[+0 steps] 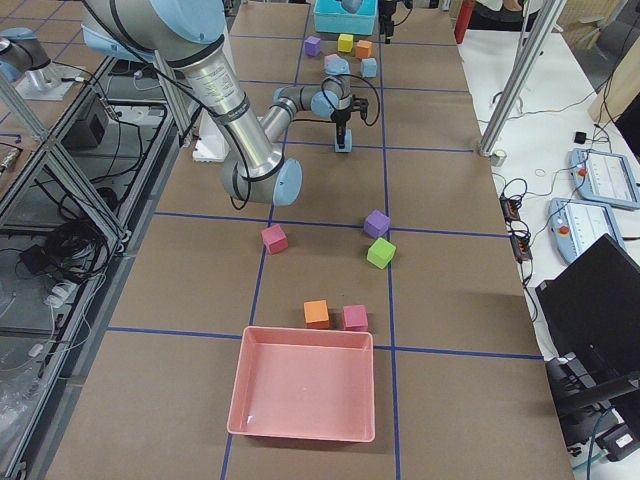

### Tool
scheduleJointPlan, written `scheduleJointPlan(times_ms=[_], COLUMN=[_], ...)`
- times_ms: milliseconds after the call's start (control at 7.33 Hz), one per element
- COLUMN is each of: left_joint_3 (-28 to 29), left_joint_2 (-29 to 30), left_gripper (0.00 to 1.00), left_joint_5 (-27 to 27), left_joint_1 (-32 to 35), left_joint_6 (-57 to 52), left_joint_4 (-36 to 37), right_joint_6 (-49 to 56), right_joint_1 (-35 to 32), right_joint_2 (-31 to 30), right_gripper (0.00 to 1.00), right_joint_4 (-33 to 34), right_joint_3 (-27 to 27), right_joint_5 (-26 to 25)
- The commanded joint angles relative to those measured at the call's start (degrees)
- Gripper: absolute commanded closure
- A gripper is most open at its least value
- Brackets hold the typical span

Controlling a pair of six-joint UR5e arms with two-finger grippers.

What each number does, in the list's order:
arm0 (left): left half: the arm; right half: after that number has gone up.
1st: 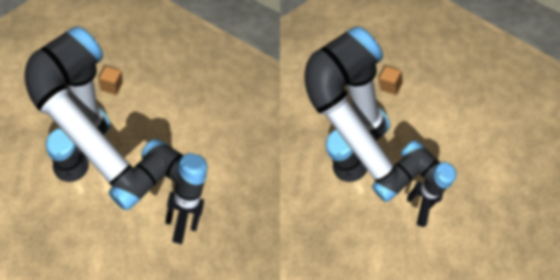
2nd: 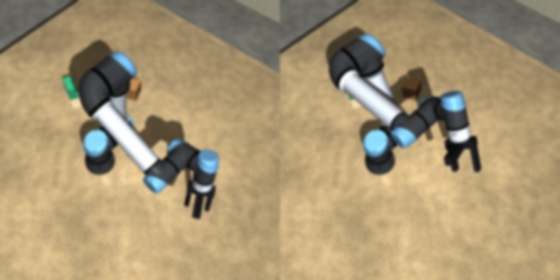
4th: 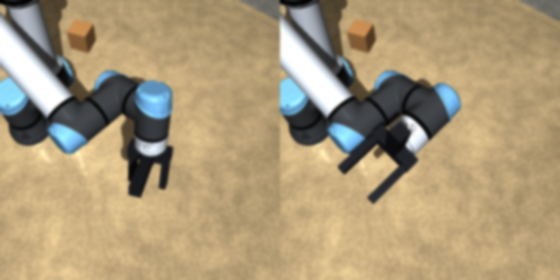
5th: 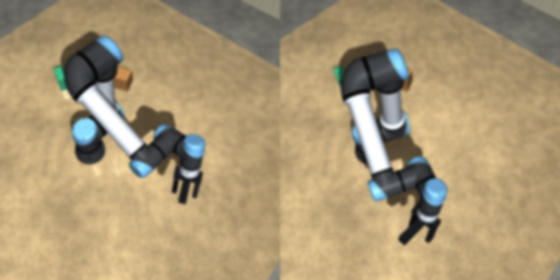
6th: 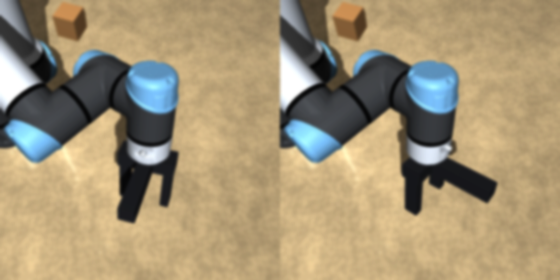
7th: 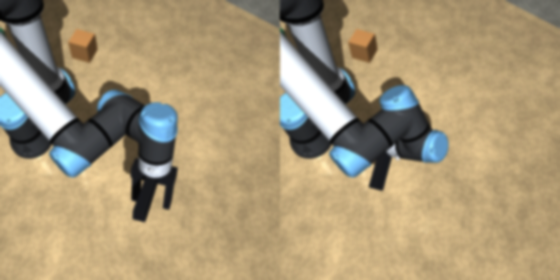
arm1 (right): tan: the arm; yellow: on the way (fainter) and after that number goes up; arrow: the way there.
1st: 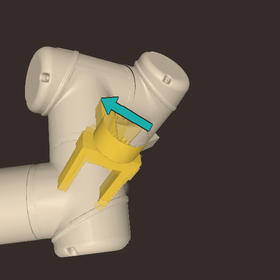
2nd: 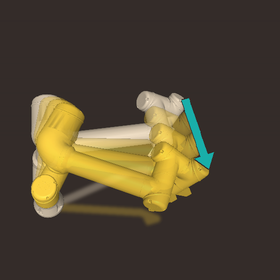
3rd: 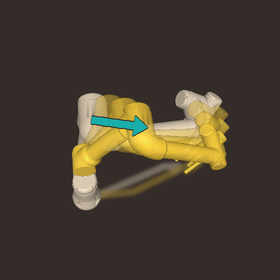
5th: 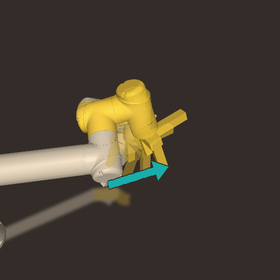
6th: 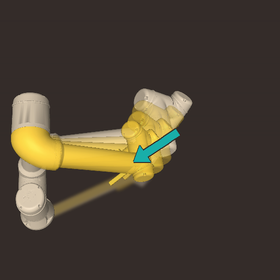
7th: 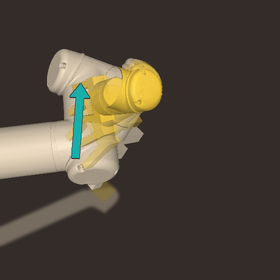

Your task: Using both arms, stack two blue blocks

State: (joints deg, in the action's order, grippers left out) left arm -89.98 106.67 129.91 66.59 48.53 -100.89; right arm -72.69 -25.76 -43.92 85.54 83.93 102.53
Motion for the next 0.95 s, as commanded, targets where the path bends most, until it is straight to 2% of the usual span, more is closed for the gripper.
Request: scheduleJointPlan(times_ms=[0, 136, 273, 545, 818], left_joint_3=[0.33, 1.02, 1.38, 1.12, 1.21], left_joint_2=[-0.31, -0.49, -0.49, -0.49, -0.58], left_gripper=[0.0, 0.0, 0.0, 0.0, 0.0], left_joint_5=[-0.1, -0.1, -0.18, -3.34, -3.35], left_joint_1=[-0.32, -0.32, -0.76, -3.39, -4.89], left_joint_6=[0.42, 0.42, 0.42, 2.43, 4.81], left_joint_4=[-1.31, -2.63, -3.34, -4.48, -6.33], right_joint_6=[-0.26, -0.26, -0.08, 0.53, 0.71], right_joint_1=[0.18, 0.18, 0.18, 0.1, -0.34], right_joint_2=[0.76, 0.67, 0.67, 0.67, 0.59], right_gripper=[0.37, 0.26, 0.0, 0.0, 0.0], right_joint_4=[-0.11, -0.11, -0.28, -0.28, -0.02], right_joint_3=[-0.78, -0.69, -0.69, -0.17, 0.71], right_joint_5=[-0.05, -0.13, -0.05, 0.04, 0.3])
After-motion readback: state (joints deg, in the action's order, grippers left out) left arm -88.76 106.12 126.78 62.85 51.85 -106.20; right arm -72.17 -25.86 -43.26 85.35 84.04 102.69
